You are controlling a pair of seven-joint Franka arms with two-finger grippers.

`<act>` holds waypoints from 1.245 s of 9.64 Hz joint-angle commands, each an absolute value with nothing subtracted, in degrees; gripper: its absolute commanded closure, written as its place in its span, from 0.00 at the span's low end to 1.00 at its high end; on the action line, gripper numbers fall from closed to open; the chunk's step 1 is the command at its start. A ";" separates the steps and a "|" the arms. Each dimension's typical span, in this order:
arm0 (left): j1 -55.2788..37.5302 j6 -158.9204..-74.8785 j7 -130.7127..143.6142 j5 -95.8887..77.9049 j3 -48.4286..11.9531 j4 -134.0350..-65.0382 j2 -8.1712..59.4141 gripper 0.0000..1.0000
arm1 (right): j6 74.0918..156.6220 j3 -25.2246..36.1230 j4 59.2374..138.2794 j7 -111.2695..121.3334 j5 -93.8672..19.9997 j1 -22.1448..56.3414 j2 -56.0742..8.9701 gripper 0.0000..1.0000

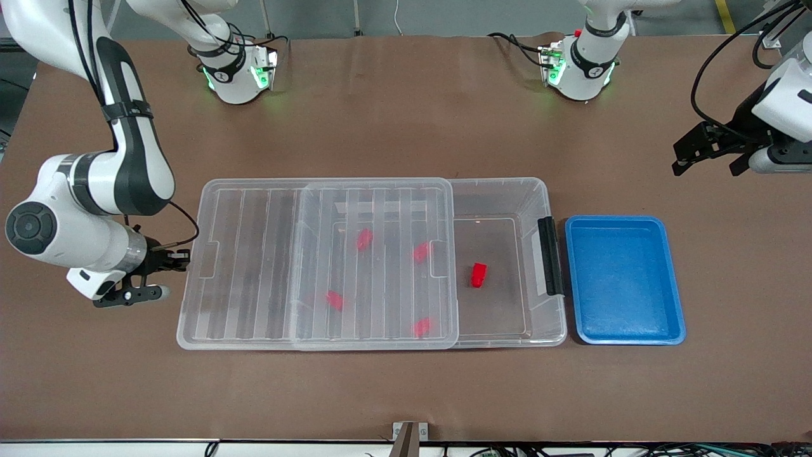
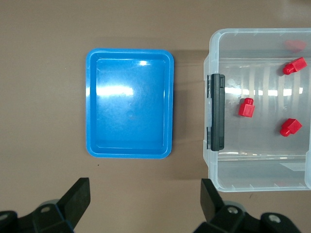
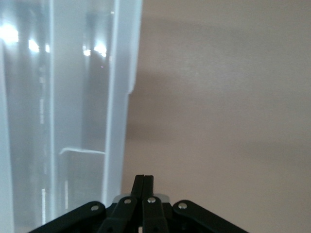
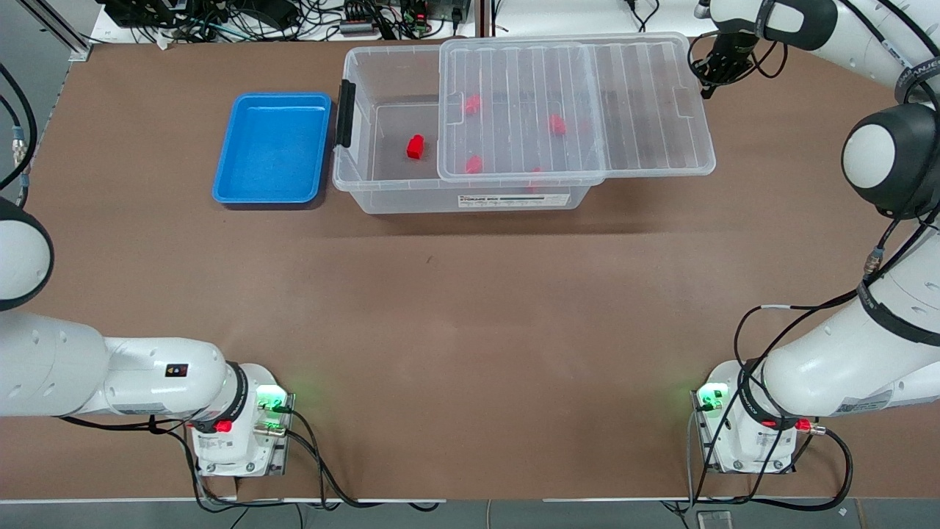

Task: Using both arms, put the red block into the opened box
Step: 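Slide the clear lid closed over the box with the right gripper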

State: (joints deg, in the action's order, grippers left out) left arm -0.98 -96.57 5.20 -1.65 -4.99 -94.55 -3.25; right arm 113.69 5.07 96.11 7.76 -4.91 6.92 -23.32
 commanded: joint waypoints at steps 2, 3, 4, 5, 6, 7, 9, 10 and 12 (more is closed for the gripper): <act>-1.05 -94.40 4.48 -2.37 -4.66 -91.76 0.35 0.00 | 113.91 3.35 98.17 7.39 -8.17 7.29 -21.62 1.00; -1.14 -94.39 4.57 -2.29 -4.75 -91.76 0.35 0.00 | 113.99 2.47 98.09 6.25 -8.26 7.29 -21.62 1.00; -1.14 -94.31 4.48 -2.37 -4.75 -91.93 0.26 0.00 | 113.99 0.81 97.91 4.94 -8.44 7.21 -21.71 1.00; -1.14 -94.31 4.48 -2.29 -4.75 -92.02 0.26 0.00 | 114.08 -0.34 97.82 3.09 -9.31 7.38 -21.80 1.00; -1.14 -94.31 4.40 -2.29 -4.75 -92.11 0.26 0.00 | 114.43 -1.57 97.82 1.51 -9.84 7.64 -21.88 1.00; -1.14 -94.13 4.48 -2.29 -4.75 -92.20 0.18 0.00 | 114.52 -1.67 97.30 0.36 -9.84 8.86 -22.32 1.00; -1.05 -93.87 4.40 -2.29 -4.75 -92.29 0.26 0.00 | 114.70 -1.58 95.90 -4.20 -9.76 12.20 -23.37 1.00; -1.05 -93.78 4.39 -2.29 -4.75 -92.37 0.26 0.00 | 114.78 -1.67 95.37 -5.44 -9.76 13.00 -23.73 1.00; -1.05 -93.78 4.39 -2.29 -4.75 -92.37 0.26 0.00 | 115.05 -1.67 94.05 -6.84 -9.76 14.41 -24.78 1.00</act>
